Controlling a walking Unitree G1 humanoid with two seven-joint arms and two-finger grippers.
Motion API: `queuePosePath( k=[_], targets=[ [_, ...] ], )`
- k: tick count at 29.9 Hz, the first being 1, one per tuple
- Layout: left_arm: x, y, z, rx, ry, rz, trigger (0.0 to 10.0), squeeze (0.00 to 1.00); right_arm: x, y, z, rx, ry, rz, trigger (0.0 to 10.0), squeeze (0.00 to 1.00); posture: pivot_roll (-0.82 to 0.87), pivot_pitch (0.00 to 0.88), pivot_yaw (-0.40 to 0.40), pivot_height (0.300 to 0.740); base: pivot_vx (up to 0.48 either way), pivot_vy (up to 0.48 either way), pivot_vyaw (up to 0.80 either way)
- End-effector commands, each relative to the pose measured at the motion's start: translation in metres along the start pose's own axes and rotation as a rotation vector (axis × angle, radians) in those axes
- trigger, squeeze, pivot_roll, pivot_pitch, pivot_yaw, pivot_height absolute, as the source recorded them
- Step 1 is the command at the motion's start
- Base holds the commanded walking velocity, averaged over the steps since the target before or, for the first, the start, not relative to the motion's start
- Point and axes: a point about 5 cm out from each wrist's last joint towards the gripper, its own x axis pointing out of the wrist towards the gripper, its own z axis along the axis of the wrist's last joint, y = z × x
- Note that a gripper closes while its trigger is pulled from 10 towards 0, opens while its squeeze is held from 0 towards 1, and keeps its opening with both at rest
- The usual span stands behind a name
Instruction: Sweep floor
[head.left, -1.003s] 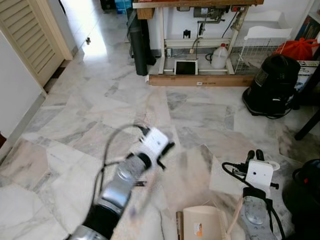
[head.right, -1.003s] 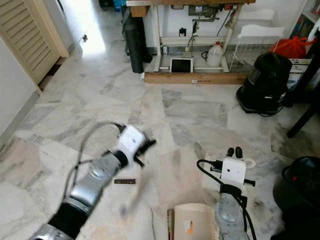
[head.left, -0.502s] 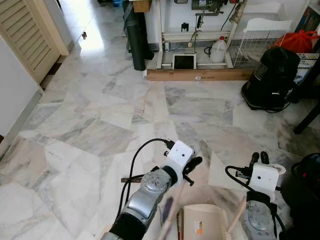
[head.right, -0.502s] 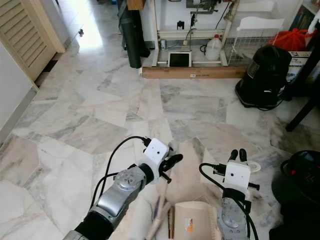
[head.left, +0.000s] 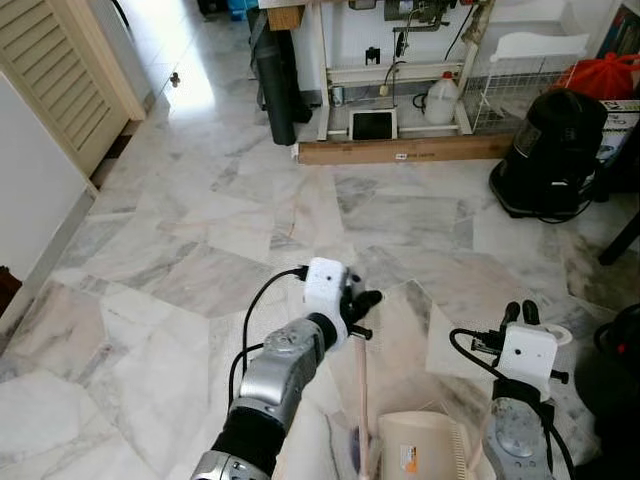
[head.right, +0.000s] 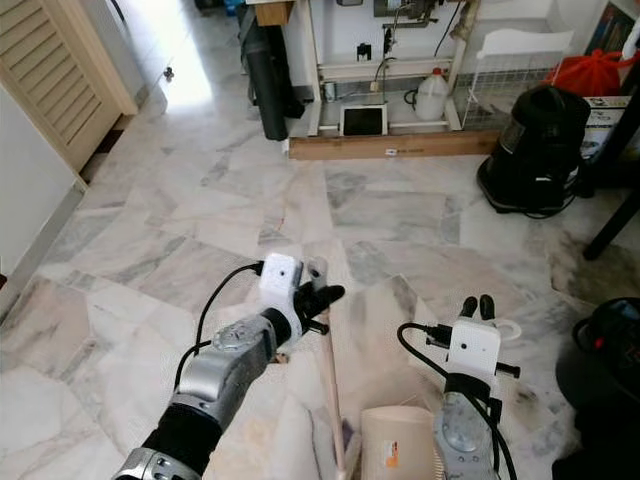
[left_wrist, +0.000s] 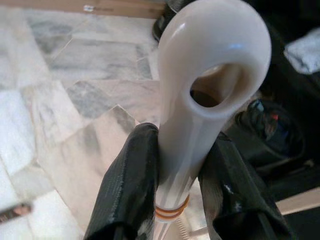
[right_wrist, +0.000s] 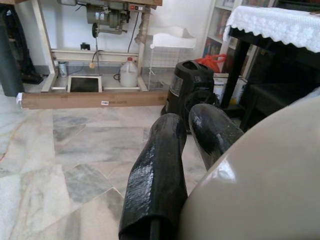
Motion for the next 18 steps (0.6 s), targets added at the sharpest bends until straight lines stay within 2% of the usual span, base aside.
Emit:
queuePosePath(
  k=[1,5,6,7,11,12,14,17,18],
  targets=[
    [0.016,-0.044,0.018,-0.2,-0.053,-0.168,10.0,0.0,-0.013,0.005,-0.021,-0.03,0.116,0.025,10.0,0.0,-0.04,0.137,0.083,0.74,0.0,0.0,0.0],
    [0.013,-0.035,0.023,-0.088,-0.075,-0.114,10.0,0.0,-0.014,0.006,-0.021,-0.031,0.117,0.033,10.0,0.0,-0.04,0.135,0.08,0.74,0.0,0.0,0.0],
    [0.01,-0.029,0.025,-0.013,-0.085,-0.077,10.0,0.0,-0.014,0.006,-0.021,-0.03,0.117,0.043,10.0,0.0,-0.04,0.133,0.078,0.74,0.0,0.0,0.0],
    [0.008,-0.026,0.026,0.026,-0.096,-0.064,10.0,0.0,-0.014,0.006,-0.021,-0.038,0.113,0.055,10.0,0.0,-0.04,0.133,0.076,0.74,0.0,0.0,0.0],
    [-0.001,-0.016,0.034,0.138,-0.125,-0.032,10.0,0.0,-0.015,0.006,-0.021,-0.067,0.097,0.086,10.0,0.0,-0.04,0.13,0.071,0.74,0.0,0.0,0.0],
    [-0.008,-0.009,0.042,0.189,-0.159,-0.008,10.0,0.0,-0.015,0.005,-0.021,-0.068,0.096,0.091,10.0,0.0,-0.04,0.127,0.068,0.74,0.0,0.0,0.0],
    [-0.013,-0.006,0.049,0.217,-0.189,0.009,10.0,0.0,-0.015,0.005,-0.021,-0.069,0.096,0.095,10.0,0.0,-0.04,0.126,0.067,0.74,0.0,0.0,0.0],
    [-0.024,0.003,0.066,0.304,-0.266,0.059,10.0,0.0,-0.013,0.004,-0.021,-0.078,0.093,0.107,10.0,0.0,-0.03,0.123,0.063,0.74,0.0,0.0,0.0],
    [-0.028,0.009,0.071,0.361,-0.287,0.099,10.0,0.0,-0.013,0.005,-0.02,-0.091,0.083,0.126,10.0,0.0,-0.04,0.123,0.061,0.74,0.0,0.0,0.0]
  ],
)
